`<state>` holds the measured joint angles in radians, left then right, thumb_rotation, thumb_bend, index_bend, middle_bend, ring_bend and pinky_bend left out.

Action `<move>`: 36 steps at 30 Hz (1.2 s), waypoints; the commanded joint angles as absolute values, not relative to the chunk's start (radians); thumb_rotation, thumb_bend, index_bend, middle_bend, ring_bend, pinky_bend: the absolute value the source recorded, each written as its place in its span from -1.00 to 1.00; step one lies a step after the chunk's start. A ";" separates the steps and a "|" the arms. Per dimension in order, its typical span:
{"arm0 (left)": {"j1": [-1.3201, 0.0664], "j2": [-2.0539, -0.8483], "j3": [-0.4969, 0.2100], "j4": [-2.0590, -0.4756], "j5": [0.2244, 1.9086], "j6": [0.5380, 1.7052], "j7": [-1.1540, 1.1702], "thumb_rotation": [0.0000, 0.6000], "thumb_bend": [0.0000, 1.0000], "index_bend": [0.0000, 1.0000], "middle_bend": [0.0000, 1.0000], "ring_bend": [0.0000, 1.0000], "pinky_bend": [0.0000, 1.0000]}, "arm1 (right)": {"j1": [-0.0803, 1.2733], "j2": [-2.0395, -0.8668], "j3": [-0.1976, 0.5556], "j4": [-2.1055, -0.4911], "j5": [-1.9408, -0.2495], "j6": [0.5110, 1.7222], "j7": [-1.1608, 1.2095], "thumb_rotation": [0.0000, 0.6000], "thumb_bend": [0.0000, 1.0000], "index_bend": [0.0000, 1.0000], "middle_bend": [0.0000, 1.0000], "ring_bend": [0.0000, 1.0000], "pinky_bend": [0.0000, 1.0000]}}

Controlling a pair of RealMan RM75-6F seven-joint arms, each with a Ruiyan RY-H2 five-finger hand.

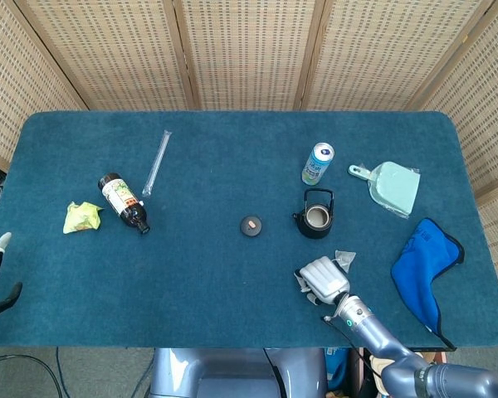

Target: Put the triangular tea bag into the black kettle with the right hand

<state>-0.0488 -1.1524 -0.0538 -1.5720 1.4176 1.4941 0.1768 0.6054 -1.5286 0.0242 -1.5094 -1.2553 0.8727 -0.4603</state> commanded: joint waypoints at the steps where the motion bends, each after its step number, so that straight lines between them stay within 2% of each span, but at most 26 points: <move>1: -0.048 -1.153 -0.054 -1.570 1.417 1.494 0.175 1.00 -0.30 -1.00 -1.00 -1.00 -1.00 | 0.607 -1.529 0.023 -1.510 -1.254 0.873 -0.462 1.00 -0.09 0.16 0.80 0.80 0.75; 25: -0.045 -1.162 -0.051 -1.550 1.415 1.492 0.157 1.00 -0.30 -1.00 -1.00 -1.00 -1.00 | 0.622 -1.524 0.015 -1.521 -1.233 0.877 -0.473 1.00 0.08 0.21 0.81 0.81 0.75; 36: -0.043 -1.162 -0.051 -1.552 1.416 1.495 0.158 1.00 -0.30 -1.00 -1.00 -1.00 -1.00 | 0.622 -1.524 0.008 -1.526 -1.236 0.883 -0.469 1.00 0.10 0.29 0.82 0.81 0.75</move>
